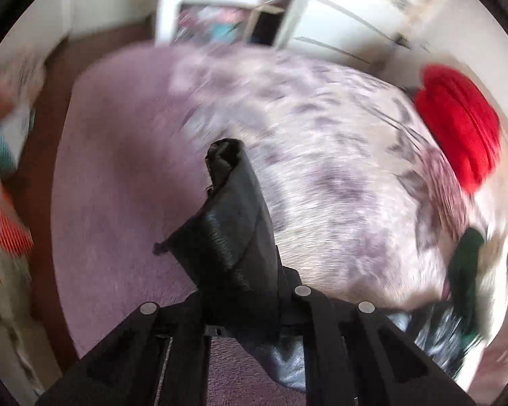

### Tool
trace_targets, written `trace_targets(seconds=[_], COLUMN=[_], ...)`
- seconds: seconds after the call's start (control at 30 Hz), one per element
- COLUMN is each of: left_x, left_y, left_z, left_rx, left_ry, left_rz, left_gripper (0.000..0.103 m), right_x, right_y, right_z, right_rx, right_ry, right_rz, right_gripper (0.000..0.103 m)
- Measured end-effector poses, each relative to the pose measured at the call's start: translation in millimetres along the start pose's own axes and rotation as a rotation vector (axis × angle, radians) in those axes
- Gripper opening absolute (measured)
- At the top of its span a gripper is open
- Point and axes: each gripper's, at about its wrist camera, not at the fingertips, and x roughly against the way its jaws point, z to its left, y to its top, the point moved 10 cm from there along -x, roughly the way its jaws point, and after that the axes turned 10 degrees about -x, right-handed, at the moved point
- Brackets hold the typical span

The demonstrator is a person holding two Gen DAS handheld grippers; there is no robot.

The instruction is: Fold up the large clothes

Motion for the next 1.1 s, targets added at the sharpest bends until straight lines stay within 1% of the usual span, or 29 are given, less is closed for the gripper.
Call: trace_targets(seconds=[0.03, 0.07, 0.1, 0.13, 0.17, 0.2, 0.27, 0.3, 0.33, 0.37, 0.43, 0.47, 0.53, 0.57, 0.63, 0.67, 0.73, 0.77, 0.8, 0.83, 0.87, 0.97, 1.0, 1.03, 1.07, 1.1], left_x=[11, 20, 29, 36, 43, 53, 72, 80, 88, 98, 108, 114, 120, 120, 113, 109, 92, 87, 78, 69, 70, 69, 73, 78, 83, 88], left_y=[2, 5, 9, 11, 9, 7, -8, -13, -24, -39, -71, -95, -144, -164, -215, -234, -278, -294, -311, -324, -339, -353, -354, -350, -352, -346], left_z=[-7, -25, -44, -69, -86, -114, -165, -191, -219, -257, -319, -356, -416, -439, -481, -495, -518, -525, -529, -530, -535, -533, -533, -531, -534, -533], left_rx=[-0.055, -0.113, -0.162, -0.221, -0.265, -0.321, -0.415, -0.450, -0.489, -0.547, -0.623, -0.662, -0.732, -0.758, -0.822, -0.844, -0.901, -0.928, -0.965, -1.004, -1.034, -1.048, -1.040, -1.029, -1.024, -1.012], left_ry=[0.009, 0.006, 0.004, -0.001, -0.008, -0.023, -0.070, -0.096, -0.128, -0.173, -0.248, -0.305, -0.393, -0.423, -0.464, -0.470, -0.482, -0.477, -0.464, -0.436, -0.422, -0.427, -0.441, -0.461, -0.474, -0.490], left_rz=[-0.011, -0.023, -0.034, -0.043, -0.049, -0.059, -0.065, -0.067, -0.066, -0.059, -0.038, -0.010, 0.041, 0.065, 0.139, 0.169, 0.258, 0.287, 0.316, 0.342, 0.363, 0.403, 0.409, 0.418, 0.419, 0.414], left_gripper=[0.008, 0.008, 0.007, 0.007, 0.006, 0.006, 0.006, 0.006, 0.006, 0.006, 0.006, 0.006, 0.006, 0.006, 0.006, 0.006, 0.008, 0.008, 0.010, 0.011, 0.013, 0.031, 0.045, 0.059, 0.065, 0.070], right_x=[10, 6, -6, -6, -9, -14, -19, -25, -30, -35, -45, -55, -71, -80, -100, -107, -127, -135, -142, -148, -152, -162, -161, -157, -153, -148], right_y=[2, 1, 3, 2, -2, -6, -10, -14, -17, -20, -26, -30, -37, -40, -51, -54, -65, -69, -72, -73, -75, -82, -84, -89, -92, -92], right_z=[-8, -16, -19, -24, -33, -42, -64, -83, -100, -119, -151, -178, -217, -235, -271, -283, -315, -327, -336, -344, -348, -360, -360, -361, -362, -362], right_rx=[-0.008, -0.015, -0.033, -0.049, -0.089, -0.121, -0.181, -0.228, -0.261, -0.293, -0.334, -0.368, -0.414, -0.434, -0.471, -0.486, -0.532, -0.554, -0.574, -0.593, -0.606, -0.661, -0.673, -0.678, -0.684, -0.691], right_ry=[0.018, 0.041, 0.087, 0.116, 0.179, 0.239, 0.293, 0.340, 0.365, 0.377, 0.392, 0.401, 0.410, 0.409, 0.402, 0.400, 0.404, 0.414, 0.428, 0.448, 0.464, 0.607, 0.647, 0.668, 0.697, 0.729], right_rz=[0.004, 0.007, 0.024, 0.039, 0.068, 0.096, 0.138, 0.169, 0.188, 0.203, 0.224, 0.242, 0.263, 0.273, 0.292, 0.300, 0.328, 0.340, 0.352, 0.361, 0.368, 0.413, 0.420, 0.423, 0.421, 0.414], right_gripper=[0.082, 0.083, 0.083, 0.083, 0.083, 0.083, 0.083, 0.083, 0.083, 0.083, 0.083, 0.083, 0.083, 0.083, 0.083, 0.083, 0.083, 0.083, 0.083, 0.083, 0.083, 0.083, 0.083, 0.083, 0.083, 0.083])
